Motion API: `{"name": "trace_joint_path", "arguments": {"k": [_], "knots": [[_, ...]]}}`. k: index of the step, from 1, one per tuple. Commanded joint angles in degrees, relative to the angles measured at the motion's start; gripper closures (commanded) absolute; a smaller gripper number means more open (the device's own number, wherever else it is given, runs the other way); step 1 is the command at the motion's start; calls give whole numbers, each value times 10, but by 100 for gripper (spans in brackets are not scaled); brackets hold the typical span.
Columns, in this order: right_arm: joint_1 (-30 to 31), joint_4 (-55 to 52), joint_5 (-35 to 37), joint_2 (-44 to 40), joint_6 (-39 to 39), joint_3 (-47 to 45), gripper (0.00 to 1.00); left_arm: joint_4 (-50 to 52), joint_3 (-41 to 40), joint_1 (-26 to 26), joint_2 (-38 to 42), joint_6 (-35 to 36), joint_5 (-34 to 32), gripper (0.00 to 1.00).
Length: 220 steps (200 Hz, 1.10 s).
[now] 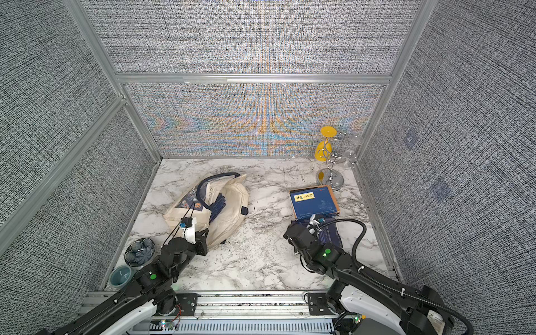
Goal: Take out the books from the canvas bag
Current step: Place the book on the book, then adjust the canvas bag at the center of the board.
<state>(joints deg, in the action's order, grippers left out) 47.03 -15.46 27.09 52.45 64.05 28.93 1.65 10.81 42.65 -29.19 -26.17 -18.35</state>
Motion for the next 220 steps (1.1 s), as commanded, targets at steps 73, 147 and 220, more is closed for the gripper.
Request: {"name": "trace_joint_path", "arguments": {"k": [73,147,220], "knots": [[0,90,-111,85,-155,61,1,178,140,1,-62,-139,-21,100],[-3,100,-161,86,-206,66,1,332,243,44,-129,-223,-70,0],[-5,60,-178,54,-253,90,1,465,446,102,-232,-191,-139,0]]}}
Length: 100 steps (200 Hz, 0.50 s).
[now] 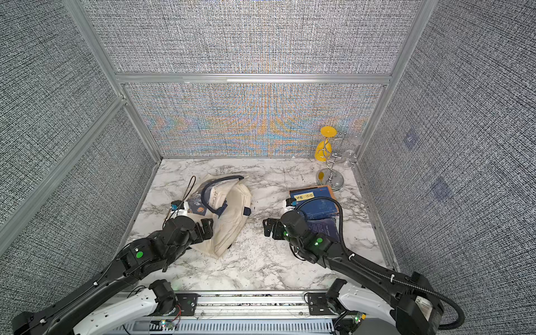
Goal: Take out the books from the canvas bag
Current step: Adjust the canvas bag at the center of the board.
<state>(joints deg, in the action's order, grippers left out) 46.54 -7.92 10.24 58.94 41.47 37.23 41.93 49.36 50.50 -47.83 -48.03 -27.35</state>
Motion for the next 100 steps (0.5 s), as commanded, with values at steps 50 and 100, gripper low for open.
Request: {"name": "trace_joint_path", "arguments": {"k": [50,100], "knots": [[-27,-51,1,-85,-51,9,1,76,152,32,-216,97,-56,0],[-68,-70,-20,-149,-56,-1,1,95,288,28,-428,155,-69,0]]}}
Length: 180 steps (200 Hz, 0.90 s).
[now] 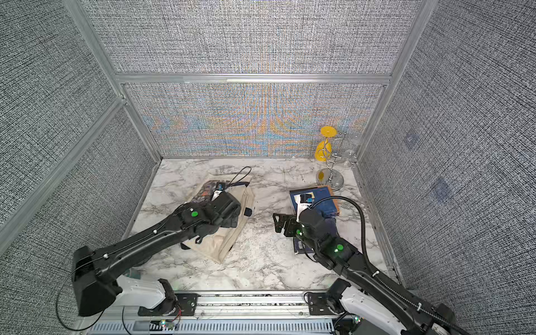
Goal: Take out the books from the canvas bag
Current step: Adjust the canvas bag at the center of the board.
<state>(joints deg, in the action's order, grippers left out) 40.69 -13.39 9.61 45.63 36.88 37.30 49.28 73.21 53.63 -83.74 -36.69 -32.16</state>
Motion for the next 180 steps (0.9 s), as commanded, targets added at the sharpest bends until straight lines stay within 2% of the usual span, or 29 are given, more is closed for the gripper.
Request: {"name": "trace_joint_path", "arguments": {"k": [1,36,76,89,96,104,122,128,136,149,180], "knots": [[-10,-16,-13,-17,-10,-2,1,23,54,-4,-74,42,-23,0],[-26,-23,-20,-49,-23,-10,1,114,177,-19,-230,60,-56,0],[-46,-30,-26,-105,-40,-19,1,127,189,-43,-276,70,-75,1],[-50,-26,-26,-118,-43,-26,1,122,184,-52,-282,75,-81,4],[-52,-24,-27,-123,-44,-30,1,123,184,-55,-286,79,-86,10],[-55,-23,-28,-127,-45,-32,1,123,185,-58,-290,87,-95,23],[-60,-20,-33,-133,-51,-35,1,114,183,-65,-285,104,-90,73],[-61,-16,-35,-135,-52,-38,1,106,182,-67,-280,114,-86,87],[-63,-10,-37,-137,-53,-43,1,96,183,-66,-277,135,-90,100],[-66,0,-43,-136,-54,-49,1,91,197,-67,-279,163,-101,100],[-70,8,-61,-126,-50,-54,1,41,214,-66,-264,242,-64,100]]}}
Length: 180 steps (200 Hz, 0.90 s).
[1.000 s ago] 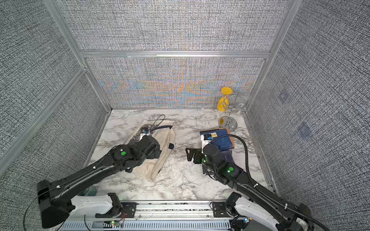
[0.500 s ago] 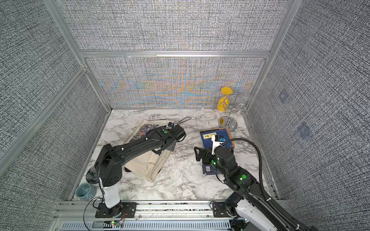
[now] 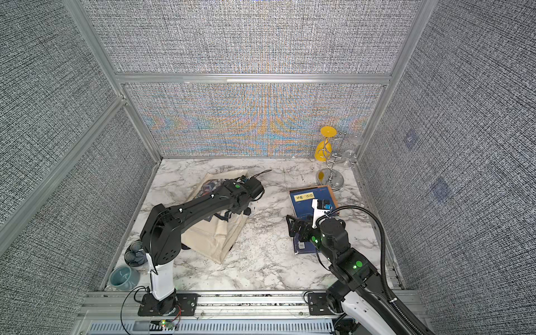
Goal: Take out the books from the canvas bag
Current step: Adjust the canvas bag at the center of the board, then pick up the book from the canvas bag.
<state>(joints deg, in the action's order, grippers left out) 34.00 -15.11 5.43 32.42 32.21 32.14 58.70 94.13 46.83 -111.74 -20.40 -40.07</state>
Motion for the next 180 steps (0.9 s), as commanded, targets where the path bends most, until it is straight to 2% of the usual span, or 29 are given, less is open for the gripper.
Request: {"name": "trace_joint_path", "arguments": {"k": [1,21,45,70,83,95,113,136,165,180], "knots": [[-3,26,-19,7,-2,-2,1,-58,4,1,18,83,16,100],[-4,61,-31,18,30,-26,1,-155,-33,3,55,167,38,100],[-4,153,-94,51,63,-65,1,-232,-62,5,87,247,80,100],[1,195,-141,126,94,-66,1,-299,-101,5,117,304,123,100],[21,209,-141,160,98,-58,1,-324,-119,5,137,314,156,100],[54,231,-122,190,101,-54,1,-363,-146,7,159,333,181,100],[117,248,-54,225,101,-42,1,-442,-199,15,200,374,208,100],[156,281,-16,283,138,-32,1,-494,-240,16,237,400,230,100],[222,344,58,379,172,-13,1,-548,-265,18,267,379,256,100],[240,363,81,436,202,8,1,-534,-247,19,257,367,226,100]]}}
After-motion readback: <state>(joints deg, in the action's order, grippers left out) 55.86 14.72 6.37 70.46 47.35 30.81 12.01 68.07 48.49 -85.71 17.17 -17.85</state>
